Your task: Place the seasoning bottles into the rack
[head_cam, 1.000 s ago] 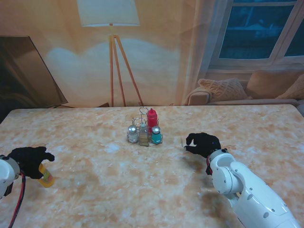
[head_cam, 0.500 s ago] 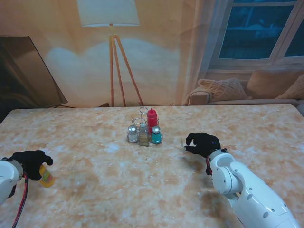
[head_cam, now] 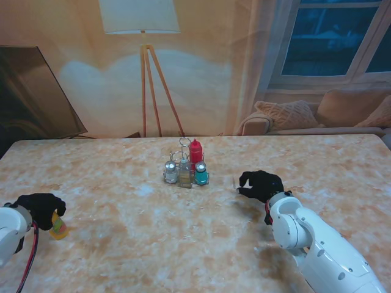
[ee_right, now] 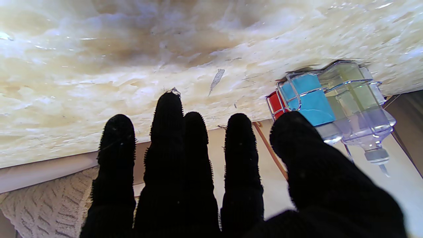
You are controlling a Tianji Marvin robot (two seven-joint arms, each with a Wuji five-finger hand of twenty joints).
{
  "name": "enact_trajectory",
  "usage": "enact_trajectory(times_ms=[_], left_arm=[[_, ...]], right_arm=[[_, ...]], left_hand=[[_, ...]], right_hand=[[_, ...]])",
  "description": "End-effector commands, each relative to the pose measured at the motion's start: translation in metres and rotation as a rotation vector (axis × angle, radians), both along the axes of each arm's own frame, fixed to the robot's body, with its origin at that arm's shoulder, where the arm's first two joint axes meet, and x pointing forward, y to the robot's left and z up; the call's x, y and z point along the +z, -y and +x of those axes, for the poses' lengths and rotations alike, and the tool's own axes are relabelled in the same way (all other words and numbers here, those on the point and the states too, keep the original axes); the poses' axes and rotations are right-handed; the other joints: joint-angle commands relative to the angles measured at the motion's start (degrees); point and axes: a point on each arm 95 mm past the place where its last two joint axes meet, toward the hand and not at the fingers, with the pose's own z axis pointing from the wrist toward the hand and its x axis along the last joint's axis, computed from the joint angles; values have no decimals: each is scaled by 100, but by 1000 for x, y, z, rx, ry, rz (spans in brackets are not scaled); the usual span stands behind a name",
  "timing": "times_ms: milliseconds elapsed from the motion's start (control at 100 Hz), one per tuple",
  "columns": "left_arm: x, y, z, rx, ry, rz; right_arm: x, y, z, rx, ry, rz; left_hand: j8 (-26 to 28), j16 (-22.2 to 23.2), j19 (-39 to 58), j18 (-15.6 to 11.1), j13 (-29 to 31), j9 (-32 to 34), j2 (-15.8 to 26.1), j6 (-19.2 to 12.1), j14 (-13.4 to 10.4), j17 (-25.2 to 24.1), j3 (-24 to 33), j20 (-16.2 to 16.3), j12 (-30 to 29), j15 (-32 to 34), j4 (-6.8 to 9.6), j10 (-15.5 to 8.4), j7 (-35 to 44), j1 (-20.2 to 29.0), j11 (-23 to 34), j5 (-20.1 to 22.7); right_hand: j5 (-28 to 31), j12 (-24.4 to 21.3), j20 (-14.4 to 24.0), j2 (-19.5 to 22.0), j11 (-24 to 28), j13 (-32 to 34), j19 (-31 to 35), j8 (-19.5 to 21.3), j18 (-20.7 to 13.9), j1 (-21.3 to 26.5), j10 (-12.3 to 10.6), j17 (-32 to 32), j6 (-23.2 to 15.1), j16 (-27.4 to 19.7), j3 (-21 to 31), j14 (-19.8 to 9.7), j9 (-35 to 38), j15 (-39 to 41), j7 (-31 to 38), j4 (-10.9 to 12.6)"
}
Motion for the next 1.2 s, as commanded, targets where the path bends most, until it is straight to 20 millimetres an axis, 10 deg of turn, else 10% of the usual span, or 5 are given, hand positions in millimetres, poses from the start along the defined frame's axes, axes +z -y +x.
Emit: enact_trajectory(times_ms=[0,350,1190], left_arm=[[-4,0,-1,7,-13,-4],[-4,3,4,-13,20,-25],[57,58,77,-263,23,-116]], right_arm=[[-5,-3,-3,5,-23,-2],[-5,-2,-3,4,-23,-2],[-5,-1,-2,-1,-22,-1]], left_hand=[[430,190,318,-1231,454,340,-54,78,81,157,21,-236,211,286,-53,-71,769,457,292,376],[10,1177,1221,-1439,1315,1651,40,-414,62,605,-914,-740,1627,410,38,-476,2743,1467,-181,658],[-136,1322,1335,-1469,1543,2156,1,-478,7,770,-695,-503,1964,543,42,-544,3006,1379,-636,750]], right_hand=[[16,-10,8,-169,47,124,90,-58,50,48,-29,-6,-99,124,111,-47,97,104,102,-144],[20,-11,8,-178,48,124,92,-59,47,52,-32,-1,-105,123,119,-55,98,103,114,-148],[17,-12,4,-181,52,130,95,-70,38,53,-36,9,-105,122,123,-50,103,108,123,-150]])
